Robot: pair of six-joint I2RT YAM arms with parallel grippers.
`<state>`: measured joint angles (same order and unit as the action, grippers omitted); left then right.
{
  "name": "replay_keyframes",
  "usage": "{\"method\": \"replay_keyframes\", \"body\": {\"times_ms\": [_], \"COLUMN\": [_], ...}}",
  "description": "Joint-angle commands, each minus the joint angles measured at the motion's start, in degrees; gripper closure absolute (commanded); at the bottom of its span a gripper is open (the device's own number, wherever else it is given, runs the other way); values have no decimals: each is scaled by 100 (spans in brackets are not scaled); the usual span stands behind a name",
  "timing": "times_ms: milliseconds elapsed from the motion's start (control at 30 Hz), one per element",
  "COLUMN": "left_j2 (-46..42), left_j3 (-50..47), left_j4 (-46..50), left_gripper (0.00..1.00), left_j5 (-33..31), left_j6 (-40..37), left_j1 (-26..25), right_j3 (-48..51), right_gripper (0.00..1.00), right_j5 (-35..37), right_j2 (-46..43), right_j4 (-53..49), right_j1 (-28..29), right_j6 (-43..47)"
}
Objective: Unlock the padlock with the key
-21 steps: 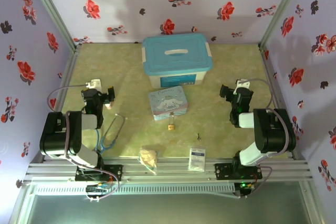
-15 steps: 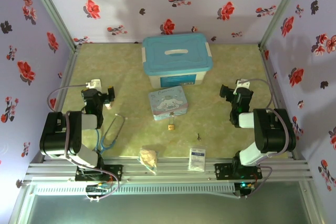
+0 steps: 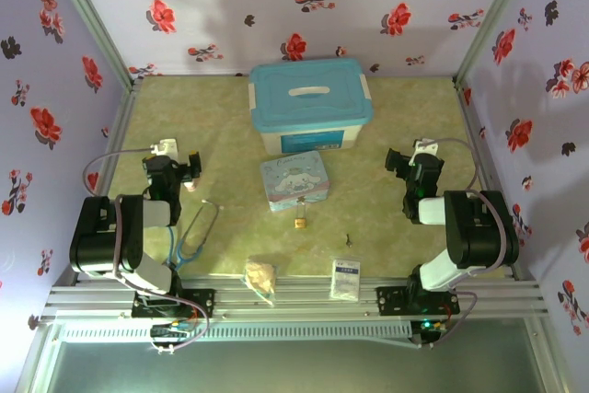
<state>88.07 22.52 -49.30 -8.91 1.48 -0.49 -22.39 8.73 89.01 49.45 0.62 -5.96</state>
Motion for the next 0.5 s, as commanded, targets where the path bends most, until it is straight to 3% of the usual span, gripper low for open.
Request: {"method": "replay_keyframes", "body": {"times_ms": [0, 467], "left_j2": [59, -173], "left_j3": [-1, -13], "left_j4": [-181, -52], "left_gripper": [0, 0], "left_j5": [39, -28], "left_j6": [-68, -9], "left_j1": [-16, 7], "right_j3": [-18, 58], "right_gripper": [1, 1], "right_j5": [-52, -6], "right_j2": [41, -124], "right_j4": [82, 146], "right_j1": [-36, -35], "right_j6": [84, 56]}}
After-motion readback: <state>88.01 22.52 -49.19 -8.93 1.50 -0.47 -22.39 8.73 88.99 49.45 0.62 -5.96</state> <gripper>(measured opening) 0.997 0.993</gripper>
